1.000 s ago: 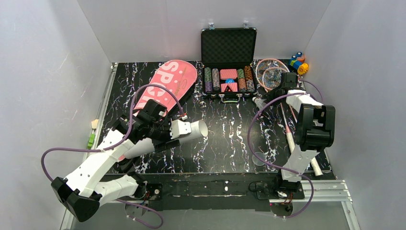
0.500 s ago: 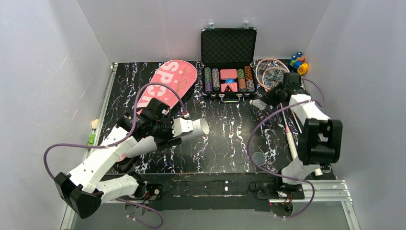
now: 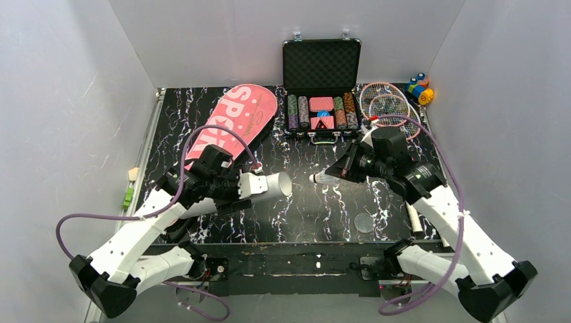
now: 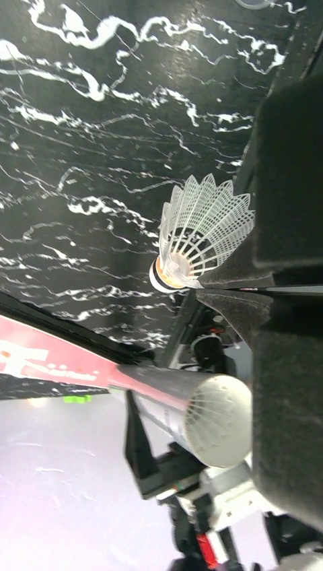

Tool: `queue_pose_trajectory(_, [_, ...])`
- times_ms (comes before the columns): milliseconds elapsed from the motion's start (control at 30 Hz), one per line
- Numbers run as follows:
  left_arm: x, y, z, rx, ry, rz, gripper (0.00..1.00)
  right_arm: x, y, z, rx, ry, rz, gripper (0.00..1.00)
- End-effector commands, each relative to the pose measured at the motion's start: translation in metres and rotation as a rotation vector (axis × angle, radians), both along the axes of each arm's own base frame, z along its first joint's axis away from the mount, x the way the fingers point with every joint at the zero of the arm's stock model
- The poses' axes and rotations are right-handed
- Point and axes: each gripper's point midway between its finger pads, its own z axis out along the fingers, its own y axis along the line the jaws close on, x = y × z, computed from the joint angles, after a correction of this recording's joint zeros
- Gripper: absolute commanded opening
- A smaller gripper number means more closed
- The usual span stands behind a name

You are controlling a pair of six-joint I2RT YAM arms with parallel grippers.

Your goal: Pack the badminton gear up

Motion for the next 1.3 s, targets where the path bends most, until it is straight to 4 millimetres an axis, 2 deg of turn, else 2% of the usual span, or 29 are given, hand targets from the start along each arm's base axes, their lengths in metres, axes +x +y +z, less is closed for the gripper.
queue_pose_trajectory(0, [-0.002, -0.003, 0.005, -0.021, -0.043, -0.060, 0.22, -0.031, 0.004, 0.035, 0.015, -0.039, 0.063, 0.01])
queue_pose_trajectory(133, [-0.001, -0.003, 0.000, -0.013, -0.028, -0.055, 0.22, -0.044, 0.019, 0.054, 0.039, -0.071, 0.112, 0.01])
queue_pose_trajectory(367, [0.003, -0.004, -0.002, -0.001, -0.023, -0.040, 0.22, -0.049, 0.033, 0.083, 0.089, -0.138, 0.136, 0.01])
queue_pose_trajectory(500, [0.005, -0.005, 0.001, -0.005, -0.026, -0.038, 0.22, -0.054, 0.043, 0.091, 0.108, -0.153, 0.166, 0.01])
queue_pose_trajectory(833, [0.008, -0.009, 0.003, -0.018, -0.027, -0.029, 0.22, -0.065, 0.080, 0.089, 0.120, -0.141, 0.233, 0.01])
queue_pose_trajectory(1200, [0.008, -0.013, 0.010, -0.042, -0.029, -0.027, 0.22, -0.062, 0.110, 0.081, 0.179, -0.154, 0.276, 0.01])
queue_pose_trajectory(1267, [0.008, -0.014, 0.012, -0.046, -0.031, -0.027, 0.22, -0.063, 0.114, 0.079, 0.179, -0.150, 0.289, 0.05])
